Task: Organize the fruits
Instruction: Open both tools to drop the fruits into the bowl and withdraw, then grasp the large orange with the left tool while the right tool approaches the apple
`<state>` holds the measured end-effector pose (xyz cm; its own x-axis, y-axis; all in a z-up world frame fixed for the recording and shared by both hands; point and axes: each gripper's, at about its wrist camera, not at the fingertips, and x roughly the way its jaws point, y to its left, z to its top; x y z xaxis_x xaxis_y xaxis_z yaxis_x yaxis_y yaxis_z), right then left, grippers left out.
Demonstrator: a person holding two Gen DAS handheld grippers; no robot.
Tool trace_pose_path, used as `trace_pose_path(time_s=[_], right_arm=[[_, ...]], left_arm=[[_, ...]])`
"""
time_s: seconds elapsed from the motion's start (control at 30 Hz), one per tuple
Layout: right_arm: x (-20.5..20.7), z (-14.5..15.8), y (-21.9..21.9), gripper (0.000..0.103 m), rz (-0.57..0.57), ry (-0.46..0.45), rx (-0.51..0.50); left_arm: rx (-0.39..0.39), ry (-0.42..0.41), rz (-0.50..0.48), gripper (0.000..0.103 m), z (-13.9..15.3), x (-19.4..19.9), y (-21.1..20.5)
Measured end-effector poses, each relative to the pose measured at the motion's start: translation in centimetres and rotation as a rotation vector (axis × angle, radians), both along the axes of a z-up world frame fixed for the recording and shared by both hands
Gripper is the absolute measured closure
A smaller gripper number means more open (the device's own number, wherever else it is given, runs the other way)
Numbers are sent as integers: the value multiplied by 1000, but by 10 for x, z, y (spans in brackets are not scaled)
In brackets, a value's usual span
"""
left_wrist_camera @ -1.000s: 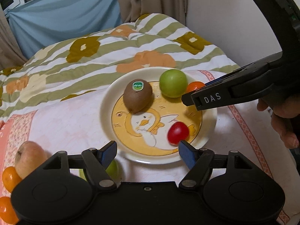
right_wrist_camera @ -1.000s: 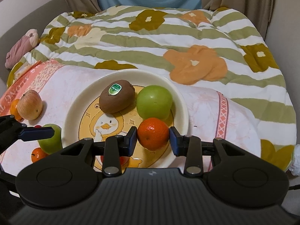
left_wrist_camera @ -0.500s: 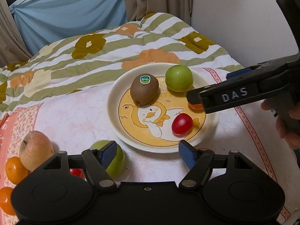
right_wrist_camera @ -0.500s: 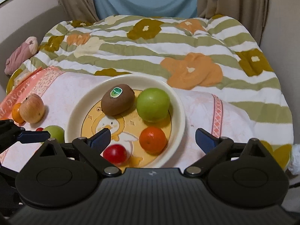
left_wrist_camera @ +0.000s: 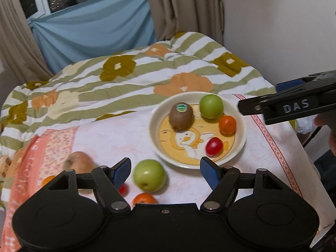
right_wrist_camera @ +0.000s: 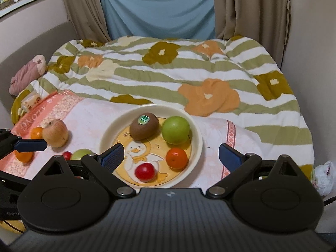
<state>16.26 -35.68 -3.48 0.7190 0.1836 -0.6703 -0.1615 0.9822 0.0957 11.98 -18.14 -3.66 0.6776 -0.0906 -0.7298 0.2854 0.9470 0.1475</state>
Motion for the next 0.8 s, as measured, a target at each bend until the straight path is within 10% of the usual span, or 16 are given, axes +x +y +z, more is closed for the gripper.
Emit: trace_pose_path(time_s=[0.8], right_arm=[[-64, 62, 141, 0, -101, -39, 34]], left_arm=[[-38, -59, 129, 26, 34, -38, 169]])
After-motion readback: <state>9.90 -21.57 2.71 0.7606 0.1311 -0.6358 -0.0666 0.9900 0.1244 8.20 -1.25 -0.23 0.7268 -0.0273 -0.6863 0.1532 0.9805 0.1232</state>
